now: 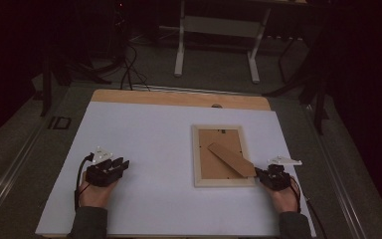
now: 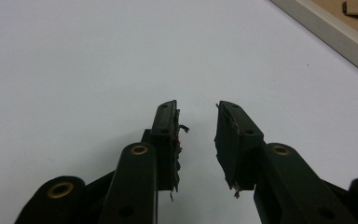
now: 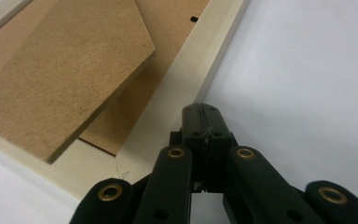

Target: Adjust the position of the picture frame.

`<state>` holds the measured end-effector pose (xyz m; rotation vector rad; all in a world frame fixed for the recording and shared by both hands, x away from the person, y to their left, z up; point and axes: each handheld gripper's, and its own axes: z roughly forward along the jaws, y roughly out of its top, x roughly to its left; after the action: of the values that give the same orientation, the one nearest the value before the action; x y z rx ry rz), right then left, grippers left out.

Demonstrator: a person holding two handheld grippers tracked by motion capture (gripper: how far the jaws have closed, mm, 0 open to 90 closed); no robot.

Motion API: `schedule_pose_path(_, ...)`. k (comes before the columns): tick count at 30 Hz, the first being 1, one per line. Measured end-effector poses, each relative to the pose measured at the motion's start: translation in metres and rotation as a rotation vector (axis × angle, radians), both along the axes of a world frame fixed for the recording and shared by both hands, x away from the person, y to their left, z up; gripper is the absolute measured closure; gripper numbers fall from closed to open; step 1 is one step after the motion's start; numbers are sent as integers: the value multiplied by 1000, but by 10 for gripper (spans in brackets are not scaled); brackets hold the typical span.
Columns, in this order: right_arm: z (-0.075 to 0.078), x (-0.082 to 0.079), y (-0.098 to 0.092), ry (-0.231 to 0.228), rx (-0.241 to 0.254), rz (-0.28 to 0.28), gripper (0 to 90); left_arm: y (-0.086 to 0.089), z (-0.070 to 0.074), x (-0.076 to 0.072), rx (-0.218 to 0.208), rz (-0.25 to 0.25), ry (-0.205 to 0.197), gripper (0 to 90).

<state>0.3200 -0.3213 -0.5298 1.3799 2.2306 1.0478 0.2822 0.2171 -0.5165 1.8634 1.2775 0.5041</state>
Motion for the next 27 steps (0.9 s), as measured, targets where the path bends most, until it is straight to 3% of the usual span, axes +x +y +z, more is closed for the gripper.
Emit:
schedule_pose_path(7, 1, -1, 4, -12, -2, 35, 898, -3, -1, 1, 18, -14, 5, 684)
schedule_pose_path(27, 1, -5, 15, -15, -7, 102, 899, -4, -3, 3, 11, -17, 12, 667)
